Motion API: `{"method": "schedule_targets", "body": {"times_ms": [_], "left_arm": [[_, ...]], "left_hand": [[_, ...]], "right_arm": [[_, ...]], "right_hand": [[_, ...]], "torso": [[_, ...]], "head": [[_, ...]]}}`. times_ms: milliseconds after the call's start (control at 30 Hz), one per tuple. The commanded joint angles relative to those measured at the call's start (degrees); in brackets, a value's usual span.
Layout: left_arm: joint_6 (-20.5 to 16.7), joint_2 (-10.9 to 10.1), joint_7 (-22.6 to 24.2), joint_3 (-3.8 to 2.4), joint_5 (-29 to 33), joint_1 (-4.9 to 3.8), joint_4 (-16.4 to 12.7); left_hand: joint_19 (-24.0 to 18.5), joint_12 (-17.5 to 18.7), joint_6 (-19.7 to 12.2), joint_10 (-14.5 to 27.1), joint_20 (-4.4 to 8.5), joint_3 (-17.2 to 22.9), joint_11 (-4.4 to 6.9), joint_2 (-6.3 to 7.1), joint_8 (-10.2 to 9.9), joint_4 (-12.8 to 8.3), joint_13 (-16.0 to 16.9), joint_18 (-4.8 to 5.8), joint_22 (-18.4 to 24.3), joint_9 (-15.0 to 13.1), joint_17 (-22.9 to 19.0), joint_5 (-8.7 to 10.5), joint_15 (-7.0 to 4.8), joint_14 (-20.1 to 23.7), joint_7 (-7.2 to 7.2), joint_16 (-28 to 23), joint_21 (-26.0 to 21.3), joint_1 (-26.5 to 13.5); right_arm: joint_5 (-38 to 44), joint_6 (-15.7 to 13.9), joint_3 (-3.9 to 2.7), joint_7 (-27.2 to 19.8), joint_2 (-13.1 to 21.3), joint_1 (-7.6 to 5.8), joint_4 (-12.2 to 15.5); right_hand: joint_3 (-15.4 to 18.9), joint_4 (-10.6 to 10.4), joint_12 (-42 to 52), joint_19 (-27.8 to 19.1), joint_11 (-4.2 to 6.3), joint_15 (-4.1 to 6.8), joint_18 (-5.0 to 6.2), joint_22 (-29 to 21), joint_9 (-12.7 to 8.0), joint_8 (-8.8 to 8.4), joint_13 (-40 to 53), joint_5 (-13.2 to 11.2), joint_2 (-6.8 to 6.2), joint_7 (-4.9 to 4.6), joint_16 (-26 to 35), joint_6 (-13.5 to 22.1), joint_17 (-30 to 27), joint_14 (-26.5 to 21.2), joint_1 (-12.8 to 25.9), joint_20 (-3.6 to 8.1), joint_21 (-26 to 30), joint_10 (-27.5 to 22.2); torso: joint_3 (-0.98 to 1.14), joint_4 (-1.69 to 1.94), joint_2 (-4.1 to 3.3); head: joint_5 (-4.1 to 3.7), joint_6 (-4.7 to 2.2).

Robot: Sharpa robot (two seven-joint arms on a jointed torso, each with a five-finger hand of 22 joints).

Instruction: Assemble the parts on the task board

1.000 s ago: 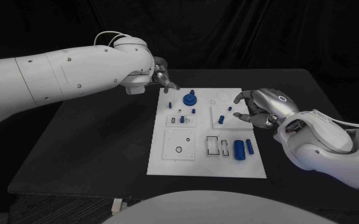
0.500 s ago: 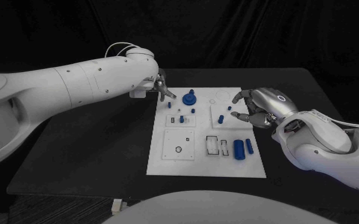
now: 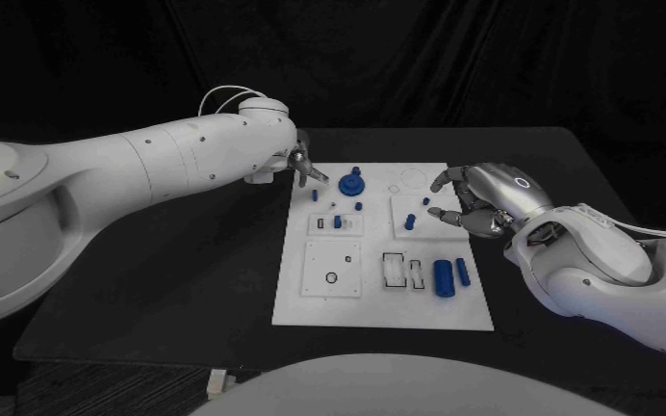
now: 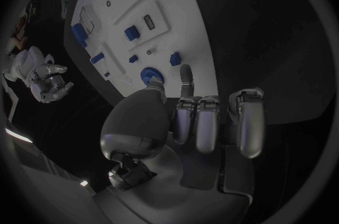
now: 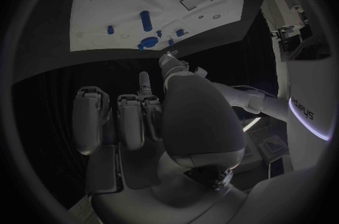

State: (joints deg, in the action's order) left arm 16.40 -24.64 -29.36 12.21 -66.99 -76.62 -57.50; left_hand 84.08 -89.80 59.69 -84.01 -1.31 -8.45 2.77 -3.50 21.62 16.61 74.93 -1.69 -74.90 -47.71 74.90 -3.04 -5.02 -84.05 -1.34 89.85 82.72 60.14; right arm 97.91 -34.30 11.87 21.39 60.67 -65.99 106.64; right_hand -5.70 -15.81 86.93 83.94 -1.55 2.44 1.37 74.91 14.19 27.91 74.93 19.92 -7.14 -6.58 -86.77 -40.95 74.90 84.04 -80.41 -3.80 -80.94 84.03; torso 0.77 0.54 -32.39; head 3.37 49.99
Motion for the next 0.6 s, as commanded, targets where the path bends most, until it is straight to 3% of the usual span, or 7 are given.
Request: {"method": "schedule_targets", "body": {"times_ms": [33,600], "left_arm": [[-1.3,0.3,2.2,-0.06,-0.9,0.28,0.4],[-0.3,1.8,2.4,-0.06,-0.9,1.90,2.8]], "left_hand": [[1.5,-0.2,0.5,-6.0,-0.11,-0.3,-0.24,-0.24,-0.2,0.0,15.1,-0.20,-12.6,-0.1,15.1,0.27,0.00,-5.9,-0.04,0.1,-0.5,-0.2],[1.1,-0.2,0.6,-6.0,-0.22,0.4,-0.27,-0.95,-0.5,-0.4,15.1,-0.32,-12.4,-0.4,15.1,0.06,0.07,-5.9,-0.03,0.1,-1.0,2.2]], "right_arm": [[0.1,-0.9,-0.03,0.0,0.0,0.10,0.1],[0.0,-0.8,-0.03,0.1,-0.3,0.10,0.0]], "right_hand": [[0.0,-0.2,0.2,2.0,-0.22,-0.22,0.88,12.1,-0.1,0.21,10.6,0.1,0.17,-0.03,0.0,-0.6,5.6,4.2,0.3,-0.20,-0.2,3.9],[-0.1,-0.2,0.1,1.9,-0.23,-0.22,0.92,12.1,-0.1,0.20,10.4,0.2,0.24,-0.03,0.1,-0.6,5.4,4.1,0.2,-0.20,-0.1,3.8]], "torso": [[0.02,0.00,0.03],[0.00,0.03,0.04]], "head": [[0.06,0.01],[-0.22,0.01]]}}
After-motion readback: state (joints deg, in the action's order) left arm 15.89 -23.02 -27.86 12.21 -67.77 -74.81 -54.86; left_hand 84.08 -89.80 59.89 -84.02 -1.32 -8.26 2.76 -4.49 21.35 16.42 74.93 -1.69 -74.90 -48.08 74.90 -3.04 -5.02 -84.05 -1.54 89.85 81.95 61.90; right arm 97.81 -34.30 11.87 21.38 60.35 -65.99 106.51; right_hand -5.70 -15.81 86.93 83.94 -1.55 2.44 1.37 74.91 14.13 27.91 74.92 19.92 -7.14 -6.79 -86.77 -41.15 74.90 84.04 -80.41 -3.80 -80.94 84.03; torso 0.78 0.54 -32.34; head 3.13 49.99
